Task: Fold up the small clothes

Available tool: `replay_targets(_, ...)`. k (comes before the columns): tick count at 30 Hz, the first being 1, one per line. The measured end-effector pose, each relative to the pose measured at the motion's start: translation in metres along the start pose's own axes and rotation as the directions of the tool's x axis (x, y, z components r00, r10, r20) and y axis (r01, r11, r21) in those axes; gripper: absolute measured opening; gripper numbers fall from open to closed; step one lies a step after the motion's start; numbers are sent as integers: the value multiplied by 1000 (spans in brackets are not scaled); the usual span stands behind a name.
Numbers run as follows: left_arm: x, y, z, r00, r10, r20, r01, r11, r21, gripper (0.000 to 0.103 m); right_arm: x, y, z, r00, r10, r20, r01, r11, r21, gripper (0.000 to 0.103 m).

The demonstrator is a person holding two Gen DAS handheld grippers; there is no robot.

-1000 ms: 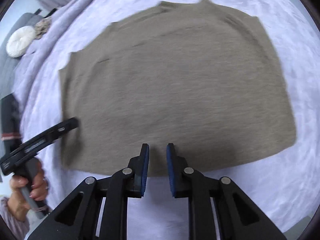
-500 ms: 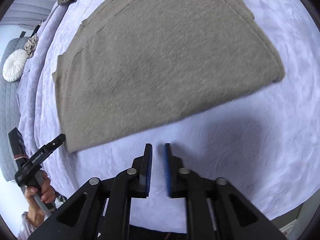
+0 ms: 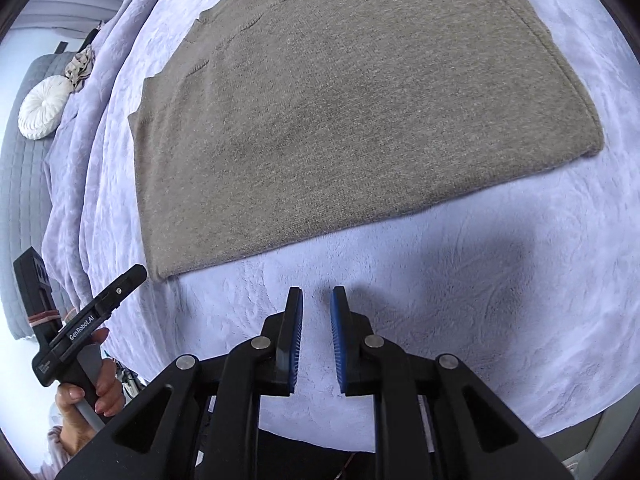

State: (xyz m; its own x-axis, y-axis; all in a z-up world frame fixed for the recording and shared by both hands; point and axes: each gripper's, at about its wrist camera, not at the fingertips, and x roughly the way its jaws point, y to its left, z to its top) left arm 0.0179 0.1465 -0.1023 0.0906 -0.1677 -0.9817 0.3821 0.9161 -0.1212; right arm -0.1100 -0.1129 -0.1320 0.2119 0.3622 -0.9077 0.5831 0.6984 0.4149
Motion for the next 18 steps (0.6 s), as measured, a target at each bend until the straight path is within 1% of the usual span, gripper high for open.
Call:
replay_targets(3,-2,5,-3,1000,17,0,-17,1000,-5,92,-2,-2,-1,1000,-5,5,5,1000,1,19)
replay_targets(4,-2,5,-3,1000,21,-1,-21,1000,-7,103,-3,-2,-1,1000,-5,7,5,1000,3,20)
replay_targets(5,-2,6,-4,1000,26,1,-26,1000,-5,103,-3,-2,-1,1000,-6,9,5,1000,6,25)
replay_targets(6,-3,6,-5,1000,30,2,-30,1000,0,103,-4,-2,-1,1000,-6,11,6,1000,8,34)
replay_targets(7,-3,6,-5,999,35,1,-35,999,7,103,-4,-2,-1,1000,-7,14,7,1000,9,39)
replay_targets(8,-3,5,-5,999,40,-2,-40,999,13,103,-5,-2,-2,1000,-7,20,7,1000,9,47)
replay_targets(9,-2,5,-5,999,43,-6,-43,999,16,103,-5,-1,-2,1000,-6,22,6,1000,8,51)
replay_targets(11,-1,5,-5,999,38,-16,-37,999,21,103,-4,1,-2,1000,-2,20,2,1000,8,53)
replay_targets(16,4,8,-4,999,36,-38,-36,999,2,103,-2,8,-1,1000,12,12,-12,1000,-5,54)
replay_targets(18,7,10,-4,998,47,-43,-47,999,2,103,0,11,-1,1000,19,9,-19,1000,-9,54)
